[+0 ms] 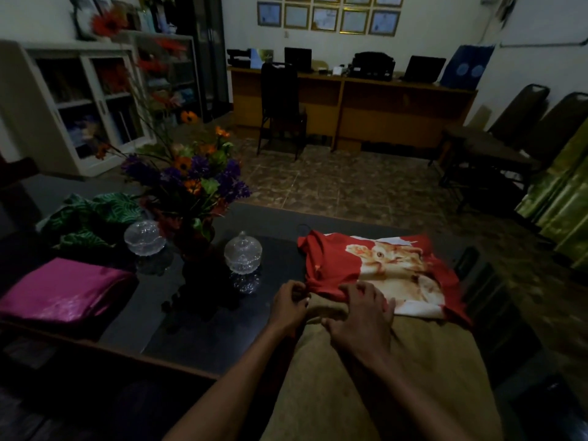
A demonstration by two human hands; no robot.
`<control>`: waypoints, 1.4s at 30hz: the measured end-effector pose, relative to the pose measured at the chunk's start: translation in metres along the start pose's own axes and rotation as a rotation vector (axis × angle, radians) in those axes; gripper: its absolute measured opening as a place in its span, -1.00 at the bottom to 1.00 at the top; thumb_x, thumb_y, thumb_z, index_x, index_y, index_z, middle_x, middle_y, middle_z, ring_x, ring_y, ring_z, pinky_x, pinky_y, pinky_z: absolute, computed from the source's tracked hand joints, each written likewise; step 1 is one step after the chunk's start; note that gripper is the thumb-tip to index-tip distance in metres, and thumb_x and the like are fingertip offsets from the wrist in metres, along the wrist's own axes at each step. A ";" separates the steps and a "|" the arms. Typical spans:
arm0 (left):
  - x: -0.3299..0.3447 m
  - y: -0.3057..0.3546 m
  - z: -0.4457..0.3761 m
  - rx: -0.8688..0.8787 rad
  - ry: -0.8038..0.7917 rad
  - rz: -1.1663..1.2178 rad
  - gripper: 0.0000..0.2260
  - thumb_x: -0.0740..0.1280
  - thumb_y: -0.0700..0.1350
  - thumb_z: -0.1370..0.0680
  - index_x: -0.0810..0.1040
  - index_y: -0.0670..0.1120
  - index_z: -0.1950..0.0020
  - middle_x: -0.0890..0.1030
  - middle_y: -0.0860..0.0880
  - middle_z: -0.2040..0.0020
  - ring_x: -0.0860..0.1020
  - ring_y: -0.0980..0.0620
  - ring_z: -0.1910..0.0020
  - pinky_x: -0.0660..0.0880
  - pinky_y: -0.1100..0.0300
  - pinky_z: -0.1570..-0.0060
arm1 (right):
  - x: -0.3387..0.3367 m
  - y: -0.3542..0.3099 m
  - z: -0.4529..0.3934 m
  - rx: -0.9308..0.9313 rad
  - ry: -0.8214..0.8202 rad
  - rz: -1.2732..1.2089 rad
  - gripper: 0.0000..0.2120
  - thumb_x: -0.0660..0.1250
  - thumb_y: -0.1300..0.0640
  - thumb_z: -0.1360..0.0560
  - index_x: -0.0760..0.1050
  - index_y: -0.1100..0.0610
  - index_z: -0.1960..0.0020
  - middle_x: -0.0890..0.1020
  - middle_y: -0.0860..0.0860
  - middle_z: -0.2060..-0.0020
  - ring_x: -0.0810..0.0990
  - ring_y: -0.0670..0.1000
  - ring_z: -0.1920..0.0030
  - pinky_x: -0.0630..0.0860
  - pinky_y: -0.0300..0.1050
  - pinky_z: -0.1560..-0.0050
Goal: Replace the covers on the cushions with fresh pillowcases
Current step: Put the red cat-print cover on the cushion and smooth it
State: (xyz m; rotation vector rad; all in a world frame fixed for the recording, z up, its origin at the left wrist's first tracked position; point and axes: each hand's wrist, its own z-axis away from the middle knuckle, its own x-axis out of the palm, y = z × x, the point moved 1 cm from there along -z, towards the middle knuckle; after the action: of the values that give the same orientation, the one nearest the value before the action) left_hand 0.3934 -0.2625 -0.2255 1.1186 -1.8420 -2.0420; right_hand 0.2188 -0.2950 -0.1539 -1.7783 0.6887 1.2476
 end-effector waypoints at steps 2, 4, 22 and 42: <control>0.001 0.004 -0.004 0.024 -0.017 0.047 -0.65 0.41 -0.39 -0.43 0.56 -0.16 -0.18 0.61 -0.04 -0.08 0.58 0.15 0.00 0.51 0.42 -0.01 | -0.002 0.001 -0.002 -0.004 -0.050 0.001 -0.25 0.42 -0.33 -0.35 0.24 -0.21 -0.46 0.24 0.01 -0.49 0.16 0.09 -0.52 -0.08 0.33 -0.55; 0.000 0.005 -0.009 0.038 -0.013 0.026 -0.67 0.43 -0.39 -0.41 0.61 -0.15 -0.14 0.61 -0.02 -0.05 0.57 0.21 0.04 0.51 0.44 -0.02 | -0.006 0.004 -0.004 -0.017 -0.098 -0.011 -0.20 0.42 -0.34 -0.34 0.18 -0.23 -0.49 0.19 0.02 -0.51 0.11 0.09 -0.53 -0.10 0.34 -0.55; -0.042 0.015 0.041 0.264 0.317 -0.064 -0.76 0.48 -0.33 -0.37 0.57 -0.01 0.16 0.58 0.13 0.26 0.56 0.23 0.24 0.49 0.29 0.20 | -0.011 0.010 -0.018 -0.106 -0.091 -0.055 -0.31 0.41 0.03 -0.34 0.30 -0.15 -0.44 0.26 0.02 -0.45 0.19 0.09 -0.49 -0.06 0.28 -0.57; -0.025 0.011 0.068 0.347 0.139 -0.104 -0.89 0.44 -0.20 -0.45 0.52 -0.06 0.17 0.52 0.11 0.09 0.51 0.14 0.07 0.46 0.21 0.02 | -0.031 0.003 -0.047 0.012 -0.075 -0.394 -0.77 0.32 -0.23 -0.49 0.58 -0.15 -0.05 0.56 -0.03 -0.08 0.58 0.06 -0.15 0.52 0.08 -0.18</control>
State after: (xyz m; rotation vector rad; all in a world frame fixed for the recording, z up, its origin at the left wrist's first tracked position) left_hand 0.3653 -0.1967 -0.2084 1.4283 -2.1599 -1.6813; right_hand 0.2282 -0.3383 -0.1189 -1.7428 0.2819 1.0309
